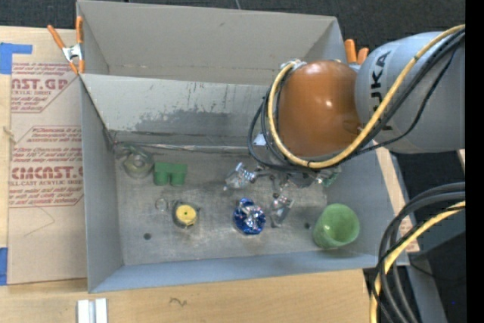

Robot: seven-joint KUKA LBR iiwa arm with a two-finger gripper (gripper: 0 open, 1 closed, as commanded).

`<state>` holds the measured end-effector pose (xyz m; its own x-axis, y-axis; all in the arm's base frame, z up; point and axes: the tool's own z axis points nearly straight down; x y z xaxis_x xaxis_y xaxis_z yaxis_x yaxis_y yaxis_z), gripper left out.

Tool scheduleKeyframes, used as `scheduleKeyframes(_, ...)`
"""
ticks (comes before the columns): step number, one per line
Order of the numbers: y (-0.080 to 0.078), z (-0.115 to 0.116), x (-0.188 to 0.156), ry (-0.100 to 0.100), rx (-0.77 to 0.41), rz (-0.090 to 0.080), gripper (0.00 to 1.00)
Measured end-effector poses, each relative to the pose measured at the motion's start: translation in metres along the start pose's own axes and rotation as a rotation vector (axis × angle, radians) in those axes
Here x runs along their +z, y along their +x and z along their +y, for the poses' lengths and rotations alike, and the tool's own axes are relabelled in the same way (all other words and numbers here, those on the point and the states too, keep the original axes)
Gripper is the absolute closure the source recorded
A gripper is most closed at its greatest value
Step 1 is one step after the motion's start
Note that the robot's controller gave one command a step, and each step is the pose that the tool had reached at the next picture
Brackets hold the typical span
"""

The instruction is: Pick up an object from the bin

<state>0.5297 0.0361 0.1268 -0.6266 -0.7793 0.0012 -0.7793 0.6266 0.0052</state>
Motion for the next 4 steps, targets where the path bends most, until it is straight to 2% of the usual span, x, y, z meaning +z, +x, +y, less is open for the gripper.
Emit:
scheduleKeyframes(1, 0.01, 0.011, 0.055, 0.006, -0.189, -0.006, 0.0)
scheduleKeyframes(2, 0.011, 0.01, 0.054, 0.006, -0.188, -0.002, 1.0)
scheduleKeyframes(3, -0.047, -0.032, -0.034, 0.014, -0.294, -0.01, 1.0)
scheduleKeyframes(4, -0.046, -0.028, -0.109, 0.013, -0.209, -0.009, 1.0)
